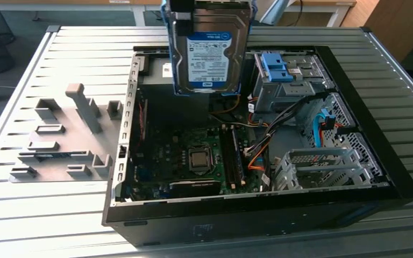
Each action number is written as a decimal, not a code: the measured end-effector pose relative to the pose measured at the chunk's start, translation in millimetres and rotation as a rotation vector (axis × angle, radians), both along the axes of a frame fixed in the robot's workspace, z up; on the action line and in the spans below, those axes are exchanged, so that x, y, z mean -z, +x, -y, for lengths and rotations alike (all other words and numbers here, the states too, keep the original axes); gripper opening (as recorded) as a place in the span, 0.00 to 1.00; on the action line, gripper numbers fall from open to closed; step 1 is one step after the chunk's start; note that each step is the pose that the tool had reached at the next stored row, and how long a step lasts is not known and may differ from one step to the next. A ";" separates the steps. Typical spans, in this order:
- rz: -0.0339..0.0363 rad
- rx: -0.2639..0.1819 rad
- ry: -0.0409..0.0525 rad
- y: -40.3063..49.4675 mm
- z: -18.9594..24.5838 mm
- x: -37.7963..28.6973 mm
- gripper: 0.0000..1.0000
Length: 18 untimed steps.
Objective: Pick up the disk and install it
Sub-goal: 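Pick up the disk, then insert the disk into the insertion slot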
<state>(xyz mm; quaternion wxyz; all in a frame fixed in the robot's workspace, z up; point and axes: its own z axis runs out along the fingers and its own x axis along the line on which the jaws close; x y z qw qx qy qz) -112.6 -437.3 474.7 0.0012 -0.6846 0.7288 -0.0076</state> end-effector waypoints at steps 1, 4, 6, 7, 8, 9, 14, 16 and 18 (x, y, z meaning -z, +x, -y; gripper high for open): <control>0.0000 0.000 0.0000 4.5 0.1 1.2 0.36; 0.0001 0.000 0.0002 17.4 1.0 4.3 0.36; 0.0000 0.000 0.0001 22.7 3.1 6.0 0.36; -0.0001 0.000 -0.0002 24.4 5.0 6.8 0.36; -0.0001 0.000 -0.0001 25.7 7.6 7.9 0.36; 0.0000 0.000 0.0000 26.9 10.5 9.0 0.36; 0.0001 0.000 0.0003 30.6 21.9 12.4 0.36; 0.0000 0.000 0.0001 30.5 22.0 12.4 0.36; 0.0000 0.000 0.0001 30.6 23.4 12.4 0.36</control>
